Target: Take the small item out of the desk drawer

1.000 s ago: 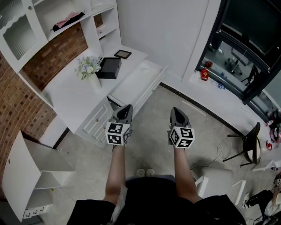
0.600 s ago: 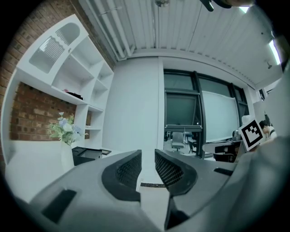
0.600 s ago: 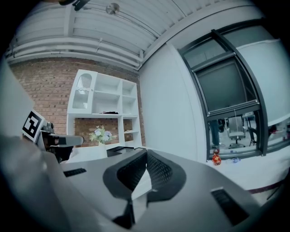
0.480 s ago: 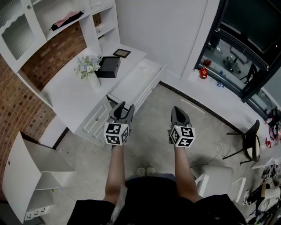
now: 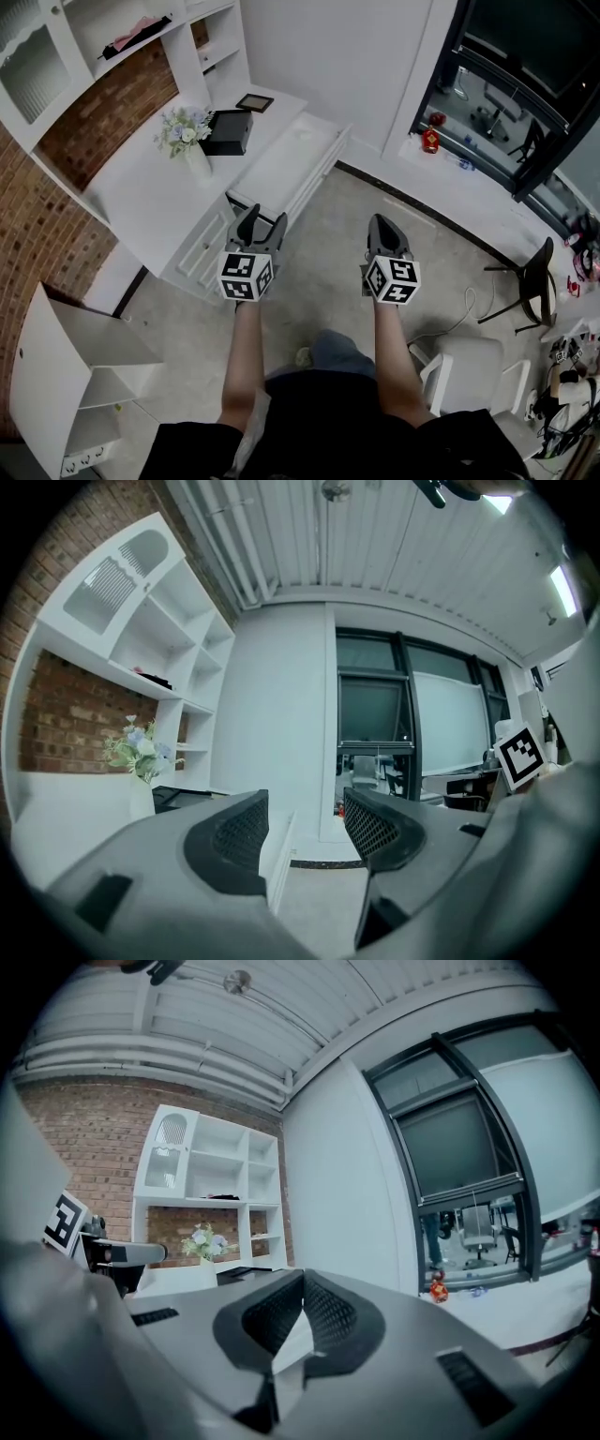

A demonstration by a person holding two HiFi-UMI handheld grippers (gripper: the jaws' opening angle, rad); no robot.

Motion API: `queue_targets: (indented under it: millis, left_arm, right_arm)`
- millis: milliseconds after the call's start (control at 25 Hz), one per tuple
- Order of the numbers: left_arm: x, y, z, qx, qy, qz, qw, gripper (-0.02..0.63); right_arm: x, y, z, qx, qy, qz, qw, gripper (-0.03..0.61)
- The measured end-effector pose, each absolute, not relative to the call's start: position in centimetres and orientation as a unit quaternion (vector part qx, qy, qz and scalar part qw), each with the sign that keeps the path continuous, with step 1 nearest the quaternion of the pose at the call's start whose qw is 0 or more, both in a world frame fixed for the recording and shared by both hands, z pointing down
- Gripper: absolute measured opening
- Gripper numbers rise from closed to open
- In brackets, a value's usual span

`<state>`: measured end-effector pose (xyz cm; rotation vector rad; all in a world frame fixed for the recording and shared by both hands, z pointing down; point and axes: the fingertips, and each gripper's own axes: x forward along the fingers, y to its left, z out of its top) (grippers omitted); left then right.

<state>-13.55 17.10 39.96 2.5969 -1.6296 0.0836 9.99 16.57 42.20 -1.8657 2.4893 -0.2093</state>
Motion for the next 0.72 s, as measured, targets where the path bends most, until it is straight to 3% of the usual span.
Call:
queue_targets:
  millis: [720]
  left_arm:
    - [-13.0, 10.7, 40.2, 0.851, -0.523, 0.028, 0.032, 0.224]
  right_arm:
    - [11.8, 10.9, 42.7, -0.619, 0.782, -0.071, 0.028, -0.002]
